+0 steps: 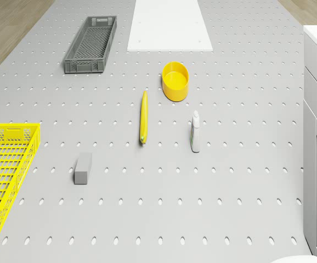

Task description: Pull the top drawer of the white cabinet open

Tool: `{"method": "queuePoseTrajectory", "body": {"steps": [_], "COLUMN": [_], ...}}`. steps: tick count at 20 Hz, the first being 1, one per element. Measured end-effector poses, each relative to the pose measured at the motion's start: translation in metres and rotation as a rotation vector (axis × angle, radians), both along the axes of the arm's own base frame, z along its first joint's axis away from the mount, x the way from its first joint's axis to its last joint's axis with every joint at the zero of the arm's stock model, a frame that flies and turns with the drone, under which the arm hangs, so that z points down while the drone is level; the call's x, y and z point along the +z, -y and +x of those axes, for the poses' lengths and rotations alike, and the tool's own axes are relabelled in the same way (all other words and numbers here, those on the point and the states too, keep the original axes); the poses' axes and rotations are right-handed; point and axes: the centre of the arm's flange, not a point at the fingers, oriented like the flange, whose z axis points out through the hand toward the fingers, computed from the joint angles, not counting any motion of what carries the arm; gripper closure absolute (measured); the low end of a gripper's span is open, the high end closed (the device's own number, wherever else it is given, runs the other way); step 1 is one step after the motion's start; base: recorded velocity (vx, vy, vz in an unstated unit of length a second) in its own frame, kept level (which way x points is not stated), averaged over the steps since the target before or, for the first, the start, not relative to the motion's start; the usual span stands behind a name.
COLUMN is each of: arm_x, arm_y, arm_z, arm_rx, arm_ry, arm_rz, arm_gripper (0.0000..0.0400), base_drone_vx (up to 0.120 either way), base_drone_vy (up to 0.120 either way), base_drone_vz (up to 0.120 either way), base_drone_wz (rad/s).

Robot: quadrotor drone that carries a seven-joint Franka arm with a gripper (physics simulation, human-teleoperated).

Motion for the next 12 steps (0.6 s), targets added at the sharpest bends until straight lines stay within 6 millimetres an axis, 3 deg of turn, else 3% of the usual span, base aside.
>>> {"method": "queuePoseTrajectory", "body": {"steps": [12], "arm_x": [0.0], "arm_y": [-0.014], "arm_z": [0.0], "arm_rx": [0.0], "arm_ry": [0.0], "arm_rz": [0.0], "arm_gripper": [0.0095], "base_drone_vx": [0.0], "base_drone_vy": [0.0], "base_drone_vz": [0.0], "base_drone_wz": [0.0]}}
